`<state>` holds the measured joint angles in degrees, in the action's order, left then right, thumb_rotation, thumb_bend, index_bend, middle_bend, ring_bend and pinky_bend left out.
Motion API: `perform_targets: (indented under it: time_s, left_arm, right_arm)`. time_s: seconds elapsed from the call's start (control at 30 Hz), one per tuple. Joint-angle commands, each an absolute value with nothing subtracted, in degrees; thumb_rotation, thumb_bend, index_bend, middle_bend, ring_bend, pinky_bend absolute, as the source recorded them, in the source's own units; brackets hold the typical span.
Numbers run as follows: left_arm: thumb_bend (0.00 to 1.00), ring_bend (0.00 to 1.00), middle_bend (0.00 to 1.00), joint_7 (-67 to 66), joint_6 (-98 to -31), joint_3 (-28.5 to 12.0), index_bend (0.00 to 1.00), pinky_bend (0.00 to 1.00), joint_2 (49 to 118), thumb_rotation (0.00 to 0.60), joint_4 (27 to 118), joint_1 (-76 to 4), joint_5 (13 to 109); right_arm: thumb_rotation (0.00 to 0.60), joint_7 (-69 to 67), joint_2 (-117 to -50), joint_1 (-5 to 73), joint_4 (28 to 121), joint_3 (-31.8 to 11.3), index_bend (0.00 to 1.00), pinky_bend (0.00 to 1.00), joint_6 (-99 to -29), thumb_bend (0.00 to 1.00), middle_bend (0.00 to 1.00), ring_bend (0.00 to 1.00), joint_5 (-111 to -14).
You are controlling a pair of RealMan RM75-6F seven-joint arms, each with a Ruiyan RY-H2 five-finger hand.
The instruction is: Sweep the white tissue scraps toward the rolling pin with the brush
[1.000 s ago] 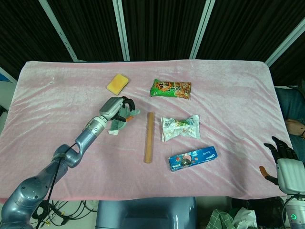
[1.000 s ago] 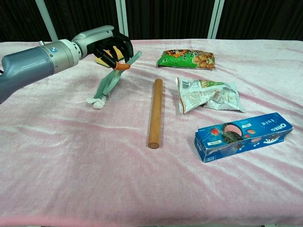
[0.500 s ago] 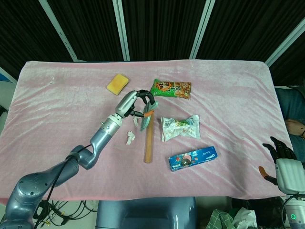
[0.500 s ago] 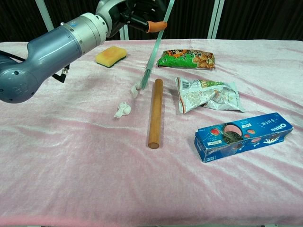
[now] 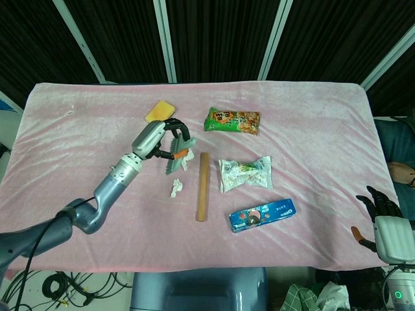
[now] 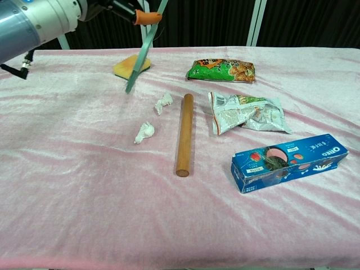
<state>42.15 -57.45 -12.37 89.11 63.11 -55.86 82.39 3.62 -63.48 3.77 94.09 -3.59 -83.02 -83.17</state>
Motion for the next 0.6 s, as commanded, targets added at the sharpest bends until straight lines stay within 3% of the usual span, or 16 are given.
perform_targets:
  time_s: [0.03,0.23,0.6]
  left_arm:
    - [0.42,0.32,0.68,38.62,-54.13,-9.41,0.65,0.47,86.12,0.6,66.72,-53.55,81.54]
    - [0.42,0.32,0.68,38.77,-53.23,-8.26,0.65,0.47,88.46,0.6,65.65,-53.19,82.18]
    - [0.42,0.32,0.68,37.09,-52.77,-10.02,0.65,0.47,97.56,0.6,55.74,-55.31,81.46]
  right_arm:
    - [0.6,3.62,-63.48,3.77,94.13,-3.6,0.23,0.19,-83.0,0.18,0.08,0.11,-83.14]
    - [0.6,3.56,-63.45,3.72,94.21,-3.67,0.23,0.19,-83.09,0.18,0.08,0.11,-83.01]
    - [0.6,2.75,-63.25,3.71,94.35,-3.63,0.23,0.19,-82.79,0.18,0.08,0.11,-82.88]
